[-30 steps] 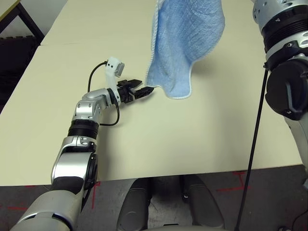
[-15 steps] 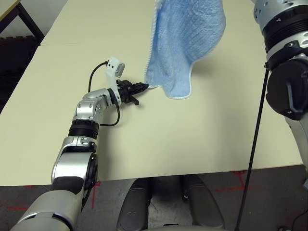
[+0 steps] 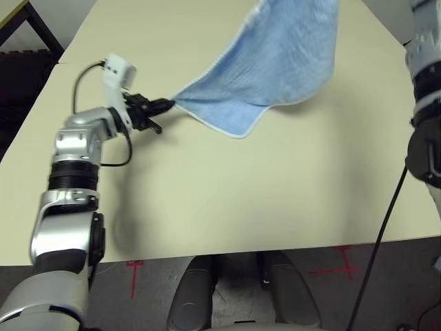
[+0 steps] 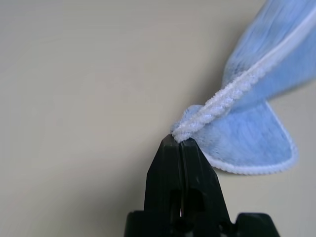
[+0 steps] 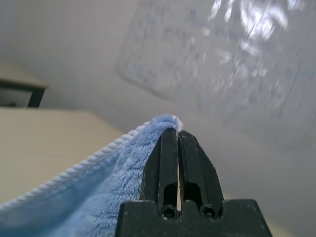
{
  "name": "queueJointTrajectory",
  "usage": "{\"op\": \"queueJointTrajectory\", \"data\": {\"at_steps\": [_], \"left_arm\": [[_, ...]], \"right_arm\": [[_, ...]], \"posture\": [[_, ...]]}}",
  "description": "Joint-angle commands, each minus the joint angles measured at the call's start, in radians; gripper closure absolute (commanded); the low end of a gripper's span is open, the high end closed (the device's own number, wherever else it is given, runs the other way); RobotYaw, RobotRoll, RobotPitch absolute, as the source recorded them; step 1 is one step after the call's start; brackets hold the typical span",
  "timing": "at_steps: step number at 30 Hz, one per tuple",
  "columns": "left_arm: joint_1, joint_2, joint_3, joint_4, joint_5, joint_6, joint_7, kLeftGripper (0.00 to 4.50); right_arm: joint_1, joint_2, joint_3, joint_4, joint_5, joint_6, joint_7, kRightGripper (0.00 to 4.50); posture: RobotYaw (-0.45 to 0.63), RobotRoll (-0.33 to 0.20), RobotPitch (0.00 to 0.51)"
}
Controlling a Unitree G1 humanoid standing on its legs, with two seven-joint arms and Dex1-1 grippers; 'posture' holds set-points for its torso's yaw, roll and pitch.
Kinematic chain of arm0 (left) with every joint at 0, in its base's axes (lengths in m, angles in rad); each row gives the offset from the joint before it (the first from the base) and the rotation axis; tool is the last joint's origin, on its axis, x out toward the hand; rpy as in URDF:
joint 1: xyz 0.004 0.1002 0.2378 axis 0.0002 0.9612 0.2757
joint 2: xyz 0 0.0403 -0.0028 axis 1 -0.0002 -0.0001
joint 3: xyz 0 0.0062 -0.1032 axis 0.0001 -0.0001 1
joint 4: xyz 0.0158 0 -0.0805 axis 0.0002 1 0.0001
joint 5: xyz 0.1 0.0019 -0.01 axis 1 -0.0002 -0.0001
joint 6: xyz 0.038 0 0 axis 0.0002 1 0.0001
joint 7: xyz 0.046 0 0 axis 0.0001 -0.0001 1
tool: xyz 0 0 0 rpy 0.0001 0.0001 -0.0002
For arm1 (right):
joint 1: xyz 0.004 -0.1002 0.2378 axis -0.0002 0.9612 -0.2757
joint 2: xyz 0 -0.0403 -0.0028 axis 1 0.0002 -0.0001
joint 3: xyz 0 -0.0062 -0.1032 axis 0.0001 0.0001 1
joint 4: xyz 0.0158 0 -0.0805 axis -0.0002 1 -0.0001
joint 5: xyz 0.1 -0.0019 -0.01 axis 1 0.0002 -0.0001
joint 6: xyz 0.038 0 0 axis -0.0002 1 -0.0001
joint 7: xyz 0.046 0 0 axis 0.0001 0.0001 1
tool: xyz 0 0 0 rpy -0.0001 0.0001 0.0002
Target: Fold the towel and set it aside.
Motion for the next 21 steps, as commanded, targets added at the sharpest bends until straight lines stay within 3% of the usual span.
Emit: {"op": "queueJointTrajectory", "data": {"at_steps": [1,5,8,15,21], "left_arm": [[-0.018,-0.004,0.033,-0.047,0.001,0.030,0.095,4.47],[-0.024,0.008,0.008,-0.065,0.018,0.032,0.121,4.47],[-0.022,0.048,-0.026,-0.051,0.024,0.071,0.061,4.47],[-0.028,0.164,-0.097,0.006,0.052,0.121,-0.074,4.47],[-0.027,0.199,-0.094,0.059,0.079,0.089,-0.049,4.47]], "right_arm": [[0.145,-0.015,-0.029,-0.117,0.045,0.139,-0.016,4.50],[0.324,-0.021,-0.037,-0.254,0.059,0.315,-0.086,4.50],[0.377,-0.035,-0.047,-0.324,0.071,0.439,-0.121,4.50],[0.389,-0.113,-0.025,-0.333,0.061,0.590,-0.055,4.50],[0.377,-0.164,0.020,-0.305,0.053,0.736,0.081,4.50]], "posture": [[0.08,0.000,0.262],[0.08,0.000,0.271],[0.07,0.000,0.275],[0.07,0.000,0.282],[0.08,0.000,0.281]]}}
